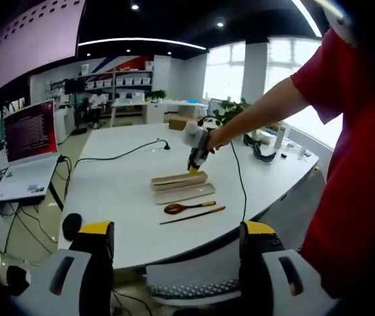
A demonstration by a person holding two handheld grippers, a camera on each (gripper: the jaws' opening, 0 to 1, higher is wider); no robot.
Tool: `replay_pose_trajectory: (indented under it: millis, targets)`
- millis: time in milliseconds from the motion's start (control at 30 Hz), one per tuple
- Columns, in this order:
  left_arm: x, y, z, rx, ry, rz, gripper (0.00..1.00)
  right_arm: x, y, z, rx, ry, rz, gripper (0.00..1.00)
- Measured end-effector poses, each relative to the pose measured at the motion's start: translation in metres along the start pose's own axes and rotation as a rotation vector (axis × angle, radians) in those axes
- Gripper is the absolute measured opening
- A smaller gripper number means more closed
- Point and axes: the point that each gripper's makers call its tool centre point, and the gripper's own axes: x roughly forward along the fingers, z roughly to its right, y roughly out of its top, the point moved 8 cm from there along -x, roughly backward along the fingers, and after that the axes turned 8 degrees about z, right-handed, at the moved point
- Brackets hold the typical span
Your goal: Arrange the utensils inside the cutlery case until each visible utensil rests in its matching compartment.
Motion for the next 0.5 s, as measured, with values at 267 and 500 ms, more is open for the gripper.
replay_pose_trajectory:
  millis: [267,500]
  targets:
    - [0.0,0.0,0.002,0.008,-0.011,0.006,0.79,-0.004,-0.001,-0.013,-0.001,-0.003,0.029,0.1]
    - [0.0,0.002,-0.002,0.02,-0.019,0.002,0.79,-0.005,-0.001,-0.027,-0.024,0.01,0.044,0.13]
